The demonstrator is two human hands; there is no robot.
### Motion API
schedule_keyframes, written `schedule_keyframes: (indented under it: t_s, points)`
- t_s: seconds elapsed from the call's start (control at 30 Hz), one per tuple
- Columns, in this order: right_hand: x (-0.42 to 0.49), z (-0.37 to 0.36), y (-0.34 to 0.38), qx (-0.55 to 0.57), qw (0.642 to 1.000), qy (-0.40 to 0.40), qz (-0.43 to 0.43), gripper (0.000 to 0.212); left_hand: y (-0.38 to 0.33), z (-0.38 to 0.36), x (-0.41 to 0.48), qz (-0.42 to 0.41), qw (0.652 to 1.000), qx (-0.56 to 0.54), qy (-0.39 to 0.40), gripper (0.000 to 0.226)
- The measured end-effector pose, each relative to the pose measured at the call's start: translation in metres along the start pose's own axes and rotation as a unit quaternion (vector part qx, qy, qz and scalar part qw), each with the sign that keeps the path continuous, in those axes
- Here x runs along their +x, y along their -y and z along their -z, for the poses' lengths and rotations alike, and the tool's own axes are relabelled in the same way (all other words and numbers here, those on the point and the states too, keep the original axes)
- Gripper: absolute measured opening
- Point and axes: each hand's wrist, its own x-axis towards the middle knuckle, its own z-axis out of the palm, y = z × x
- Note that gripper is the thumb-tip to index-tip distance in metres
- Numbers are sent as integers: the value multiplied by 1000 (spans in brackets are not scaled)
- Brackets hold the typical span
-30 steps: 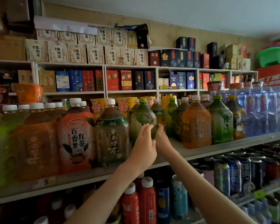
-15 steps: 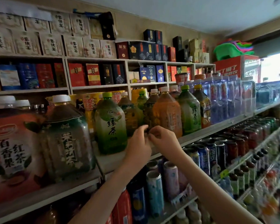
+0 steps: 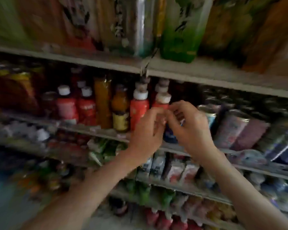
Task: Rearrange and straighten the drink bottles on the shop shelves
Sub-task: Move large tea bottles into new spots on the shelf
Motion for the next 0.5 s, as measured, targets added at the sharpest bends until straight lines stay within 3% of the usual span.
schedule_keyframes:
  t_s: [0.17,0.3,0.5]
  points:
    - [-66,-91,-2,89,978,185,19,7,59,28,-116,168,976,141,-8,19]
    - [-123,-160,-2,123,948,295,12,6,96,51,-195,302,934,191,-29,19]
    - [-199,-230,1,127,900,416,-34,11,127,84,-294,396,881,253,-46,20]
